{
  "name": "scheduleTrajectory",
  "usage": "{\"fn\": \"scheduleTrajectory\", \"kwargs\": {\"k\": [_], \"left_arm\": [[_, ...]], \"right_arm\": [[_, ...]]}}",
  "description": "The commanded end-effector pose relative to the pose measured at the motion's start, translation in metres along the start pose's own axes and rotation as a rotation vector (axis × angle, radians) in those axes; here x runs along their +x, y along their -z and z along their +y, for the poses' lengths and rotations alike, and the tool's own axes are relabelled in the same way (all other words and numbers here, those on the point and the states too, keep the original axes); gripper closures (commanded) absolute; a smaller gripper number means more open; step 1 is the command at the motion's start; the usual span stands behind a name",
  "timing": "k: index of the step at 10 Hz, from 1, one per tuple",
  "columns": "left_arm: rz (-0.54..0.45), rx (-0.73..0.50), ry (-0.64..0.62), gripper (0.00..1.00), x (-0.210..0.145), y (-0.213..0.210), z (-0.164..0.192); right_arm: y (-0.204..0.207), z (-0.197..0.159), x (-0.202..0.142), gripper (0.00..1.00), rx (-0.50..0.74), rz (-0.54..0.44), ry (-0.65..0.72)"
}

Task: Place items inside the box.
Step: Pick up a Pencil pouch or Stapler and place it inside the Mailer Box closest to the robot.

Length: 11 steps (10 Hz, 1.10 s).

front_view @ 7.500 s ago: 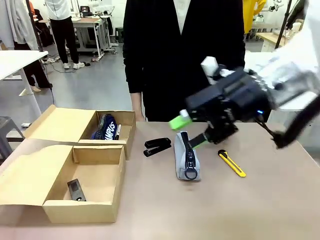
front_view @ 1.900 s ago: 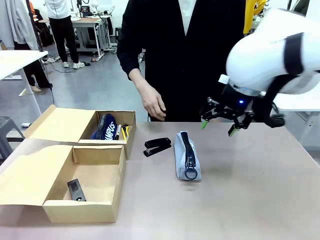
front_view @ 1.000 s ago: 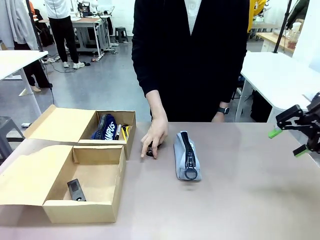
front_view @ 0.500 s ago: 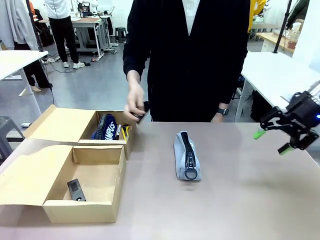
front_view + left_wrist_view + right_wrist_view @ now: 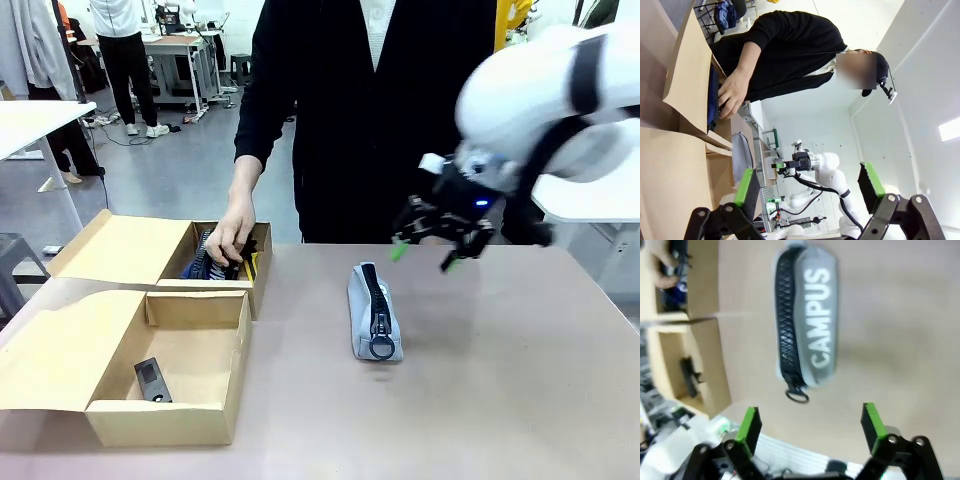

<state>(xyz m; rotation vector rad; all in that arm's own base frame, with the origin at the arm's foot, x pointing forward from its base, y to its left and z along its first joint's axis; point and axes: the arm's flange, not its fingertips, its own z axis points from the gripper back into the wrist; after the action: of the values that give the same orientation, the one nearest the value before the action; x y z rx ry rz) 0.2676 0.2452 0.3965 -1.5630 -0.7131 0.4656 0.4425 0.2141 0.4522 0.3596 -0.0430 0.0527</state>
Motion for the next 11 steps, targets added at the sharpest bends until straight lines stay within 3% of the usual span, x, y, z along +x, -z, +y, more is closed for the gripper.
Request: {"fn": "scheduleTrajectory", "kwargs": {"k": [1, 6, 7, 11], "left_arm": [[0.001, -0.014, 0.018, 0.0, -0.005, 0.001, -0.002], [0.001, -0.014, 0.018, 0.0, -0.005, 0.001, -0.002], [0.001, -0.014, 0.018, 0.0, -0.005, 0.001, -0.002], [0.001, -0.014, 0.018, 0.0, -0.005, 0.001, -0.002]], "right_arm": [[0.033, 0.027, 0.036, 0.0, -0.117, 0.011, -0.024], [0.119, 0.063, 0.067, 0.0, -0.306, 0.125, -0.009], [0.125, 0.062, 0.07, 0.0, -0.334, 0.096, 0.015], [0.142, 0.062, 0.074, 0.0, -0.35, 0.14, 0.022]]}}
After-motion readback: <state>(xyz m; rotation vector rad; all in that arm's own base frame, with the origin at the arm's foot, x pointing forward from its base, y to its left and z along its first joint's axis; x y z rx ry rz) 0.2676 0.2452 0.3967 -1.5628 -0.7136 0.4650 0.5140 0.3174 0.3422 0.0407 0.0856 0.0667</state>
